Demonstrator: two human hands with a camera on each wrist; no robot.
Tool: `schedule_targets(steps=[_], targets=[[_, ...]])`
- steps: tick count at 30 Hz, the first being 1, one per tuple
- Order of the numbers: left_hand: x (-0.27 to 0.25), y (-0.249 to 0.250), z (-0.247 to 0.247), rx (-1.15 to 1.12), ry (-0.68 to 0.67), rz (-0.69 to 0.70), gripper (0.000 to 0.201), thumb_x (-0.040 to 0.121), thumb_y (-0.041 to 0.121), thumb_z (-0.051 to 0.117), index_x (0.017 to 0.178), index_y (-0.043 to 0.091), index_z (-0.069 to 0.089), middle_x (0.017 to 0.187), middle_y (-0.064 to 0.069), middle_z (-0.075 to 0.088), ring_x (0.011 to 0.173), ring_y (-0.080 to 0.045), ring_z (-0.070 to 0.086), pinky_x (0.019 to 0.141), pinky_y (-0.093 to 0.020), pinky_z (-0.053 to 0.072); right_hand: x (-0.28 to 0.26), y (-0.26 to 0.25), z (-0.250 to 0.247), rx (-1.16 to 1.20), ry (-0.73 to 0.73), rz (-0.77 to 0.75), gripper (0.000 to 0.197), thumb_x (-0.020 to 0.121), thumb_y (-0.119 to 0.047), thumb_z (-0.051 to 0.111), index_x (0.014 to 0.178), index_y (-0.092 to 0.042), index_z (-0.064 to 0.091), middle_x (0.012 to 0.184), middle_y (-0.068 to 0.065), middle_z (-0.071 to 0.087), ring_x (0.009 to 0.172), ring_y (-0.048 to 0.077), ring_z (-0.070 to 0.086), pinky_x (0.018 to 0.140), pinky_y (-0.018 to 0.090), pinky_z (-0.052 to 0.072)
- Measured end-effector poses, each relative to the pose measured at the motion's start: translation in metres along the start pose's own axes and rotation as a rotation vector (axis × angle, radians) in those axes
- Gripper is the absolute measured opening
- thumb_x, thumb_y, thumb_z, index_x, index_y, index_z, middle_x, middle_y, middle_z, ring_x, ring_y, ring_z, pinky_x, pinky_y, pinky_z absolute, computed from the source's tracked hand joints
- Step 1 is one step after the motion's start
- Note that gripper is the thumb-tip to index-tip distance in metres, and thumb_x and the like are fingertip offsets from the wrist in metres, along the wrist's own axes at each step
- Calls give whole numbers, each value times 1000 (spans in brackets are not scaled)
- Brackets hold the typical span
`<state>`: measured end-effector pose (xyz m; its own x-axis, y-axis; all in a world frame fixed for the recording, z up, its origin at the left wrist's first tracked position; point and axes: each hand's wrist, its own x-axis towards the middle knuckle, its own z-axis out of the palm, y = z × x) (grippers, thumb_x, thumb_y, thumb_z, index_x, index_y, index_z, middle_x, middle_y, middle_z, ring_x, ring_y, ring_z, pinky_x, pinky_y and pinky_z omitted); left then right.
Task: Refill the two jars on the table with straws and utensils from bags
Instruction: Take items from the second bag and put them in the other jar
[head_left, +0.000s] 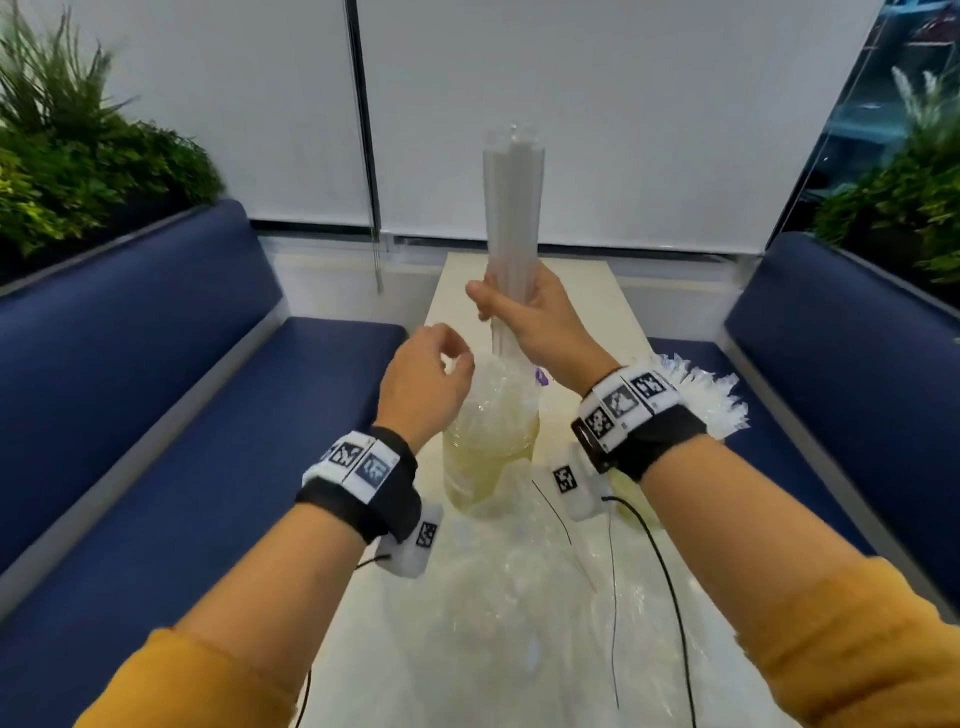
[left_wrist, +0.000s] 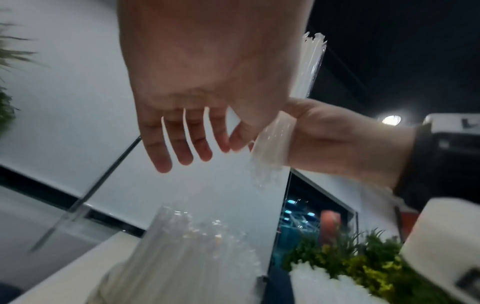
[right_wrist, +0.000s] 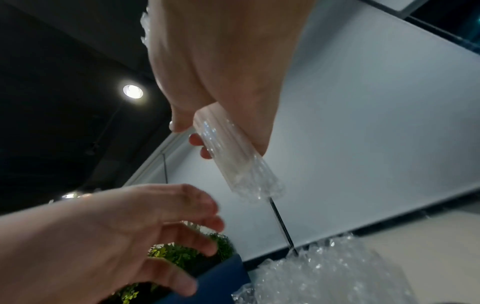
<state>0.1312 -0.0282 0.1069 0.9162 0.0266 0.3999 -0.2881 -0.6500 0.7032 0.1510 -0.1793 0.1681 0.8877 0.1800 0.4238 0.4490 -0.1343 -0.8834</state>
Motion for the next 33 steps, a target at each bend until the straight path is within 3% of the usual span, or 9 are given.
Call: schedule_targets(steps=[3, 6, 13, 20, 24, 27, 28, 31, 33], targets=[[24, -25, 20, 188, -296, 97, 24, 102, 29, 52, 119, 26, 69, 140, -7, 50, 129, -28, 46, 108, -43, 39, 26, 25, 10, 120, 76, 84, 21, 90, -24, 75, 98, -13, 58, 80, 4, 61, 76, 18, 61, 80, 34, 53], [27, -42, 43, 254, -440, 21, 32, 104, 33, 44, 124, 29, 69, 158, -8, 32, 145, -33, 28, 118, -51, 29, 36, 57, 23, 215, 202, 173, 24, 89, -27, 76, 99, -13, 59, 80, 4, 63, 76, 19, 63, 79, 38, 54], [27, -59, 65, -8, -229, -157, 23, 93, 31, 63, 104, 18, 78, 148, -2, 39, 136, -27, 40, 114, -45, 36, 35, 103, 38, 399, 426, 285, 25, 88, -29, 77, 101, -19, 57, 79, 2, 66, 82, 21, 66, 88, 44, 56], [28, -74, 59, 60, -277, -173, 31, 86, 42, 60, 108, 23, 74, 148, 1, 44, 131, -22, 48, 108, -44, 44, 22, 121, 24, 107, 273, 301, 40, 84, -32, 80, 108, -6, 62, 91, 13, 73, 83, 22, 74, 81, 38, 60], [28, -59, 53, -80, -87, -97, 30, 98, 36, 48, 111, 18, 69, 138, 0, 50, 129, -23, 47, 105, -37, 42, 16, 116, 27, -33, 194, 286, 42, 82, -37, 81, 103, -4, 67, 85, 7, 76, 80, 16, 76, 74, 30, 61], [33, -27, 41, -418, 157, 17, 38, 97, 45, 55, 130, 28, 44, 135, 5, 48, 124, -16, 51, 97, -31, 50, 15, 114, 31, -152, 103, 280, 17, 88, -27, 75, 95, -12, 69, 83, 2, 74, 73, 10, 72, 64, 22, 57], [38, -14, 36, -455, 164, 71, 54, 93, 50, 62, 137, 34, 35, 141, 6, 46, 127, -14, 50, 97, -25, 47, 14, 111, 33, -209, 65, 271, 7, 90, -20, 71, 86, -20, 66, 78, -3, 71, 69, 8, 68, 62, 20, 54], [62, 22, 20, -393, 128, 253, 86, 82, 46, 78, 145, 43, 19, 149, 2, 43, 134, -12, 46, 102, -18, 36, 11, 114, 34, -320, 21, 277, 31, 91, -13, 68, 77, -36, 53, 77, -18, 56, 70, -7, 51, 64, 6, 44], [82, 33, 14, -281, 100, 312, 69, 90, 37, 72, 146, 37, 32, 135, 2, 55, 122, -9, 54, 96, -16, 41, 8, 111, 34, -321, 52, 286, 14, 83, -29, 76, 85, -24, 63, 83, -11, 65, 74, 0, 58, 68, 9, 47]])
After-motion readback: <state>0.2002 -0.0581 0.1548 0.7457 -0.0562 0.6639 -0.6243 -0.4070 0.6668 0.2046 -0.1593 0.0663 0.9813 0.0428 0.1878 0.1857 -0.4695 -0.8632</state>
